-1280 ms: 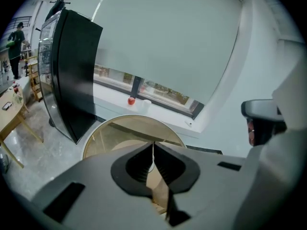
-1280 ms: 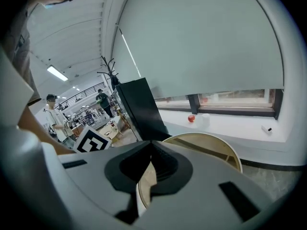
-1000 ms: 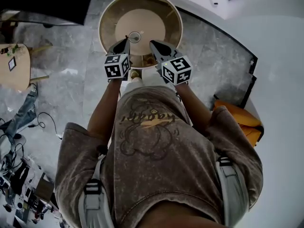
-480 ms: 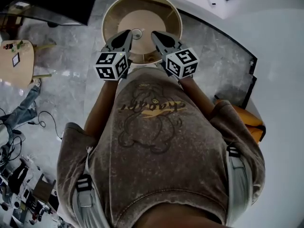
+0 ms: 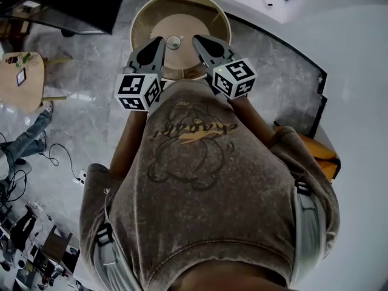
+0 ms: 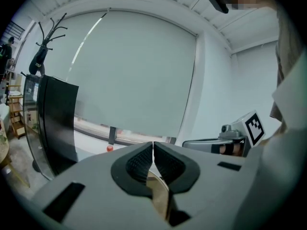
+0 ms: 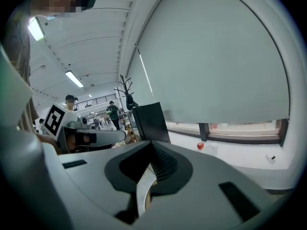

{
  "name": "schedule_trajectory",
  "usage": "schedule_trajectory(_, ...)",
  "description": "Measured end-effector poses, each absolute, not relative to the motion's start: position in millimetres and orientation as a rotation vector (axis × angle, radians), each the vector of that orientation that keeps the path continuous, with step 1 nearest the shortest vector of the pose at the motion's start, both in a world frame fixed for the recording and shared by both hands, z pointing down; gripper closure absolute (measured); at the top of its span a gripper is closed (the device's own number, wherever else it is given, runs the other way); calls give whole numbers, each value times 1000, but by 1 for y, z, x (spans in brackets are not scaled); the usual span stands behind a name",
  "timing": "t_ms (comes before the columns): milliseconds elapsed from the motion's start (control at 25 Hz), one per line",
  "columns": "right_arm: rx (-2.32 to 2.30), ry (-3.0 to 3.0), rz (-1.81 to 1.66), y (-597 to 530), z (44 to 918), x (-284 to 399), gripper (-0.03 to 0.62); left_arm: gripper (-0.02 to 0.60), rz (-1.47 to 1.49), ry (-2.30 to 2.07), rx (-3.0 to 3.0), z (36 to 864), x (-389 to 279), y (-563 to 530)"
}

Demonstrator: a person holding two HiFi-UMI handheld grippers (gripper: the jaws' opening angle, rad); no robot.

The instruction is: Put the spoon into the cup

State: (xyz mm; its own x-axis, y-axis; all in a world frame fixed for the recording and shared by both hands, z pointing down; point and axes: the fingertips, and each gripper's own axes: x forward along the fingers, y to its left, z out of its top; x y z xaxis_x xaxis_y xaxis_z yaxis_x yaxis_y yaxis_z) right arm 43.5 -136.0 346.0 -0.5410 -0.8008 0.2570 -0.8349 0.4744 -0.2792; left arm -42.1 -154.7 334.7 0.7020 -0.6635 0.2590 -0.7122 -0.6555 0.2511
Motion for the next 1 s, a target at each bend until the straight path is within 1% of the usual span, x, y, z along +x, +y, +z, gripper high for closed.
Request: schedule_trajectory(1000, 1381, -2664, 517, -135, 340, 24, 577, 557, 229, -1091, 2598, 338, -49, -147)
